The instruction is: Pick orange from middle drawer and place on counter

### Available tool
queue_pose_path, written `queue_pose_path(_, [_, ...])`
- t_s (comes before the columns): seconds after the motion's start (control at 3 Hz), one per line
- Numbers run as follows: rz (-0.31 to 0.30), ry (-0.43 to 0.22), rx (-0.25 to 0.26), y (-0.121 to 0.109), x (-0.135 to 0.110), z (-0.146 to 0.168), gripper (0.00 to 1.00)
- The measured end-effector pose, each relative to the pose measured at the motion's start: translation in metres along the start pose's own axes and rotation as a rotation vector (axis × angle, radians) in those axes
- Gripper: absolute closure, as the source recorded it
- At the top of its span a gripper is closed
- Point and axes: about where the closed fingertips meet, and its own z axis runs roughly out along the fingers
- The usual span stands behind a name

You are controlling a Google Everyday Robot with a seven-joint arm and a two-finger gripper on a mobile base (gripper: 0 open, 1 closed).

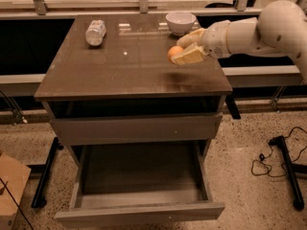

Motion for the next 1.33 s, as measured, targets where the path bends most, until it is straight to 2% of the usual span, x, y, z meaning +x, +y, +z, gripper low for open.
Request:
queue_pose_path(0.33, [0.030,0.009,0.010,-0.022,0.006,0.033,0.86])
queue_pose_path(0.67, [0.063,0.032,0.014,-0.032,0.014,0.050,0.63])
queue_pose_path(1.0, [0.063,0.030,0.006,-0.029,0.014,0.054,0.31])
queue_pose_path(1.33, [0.064,0.029,0.002,-0.028,0.013,0.057,0.08])
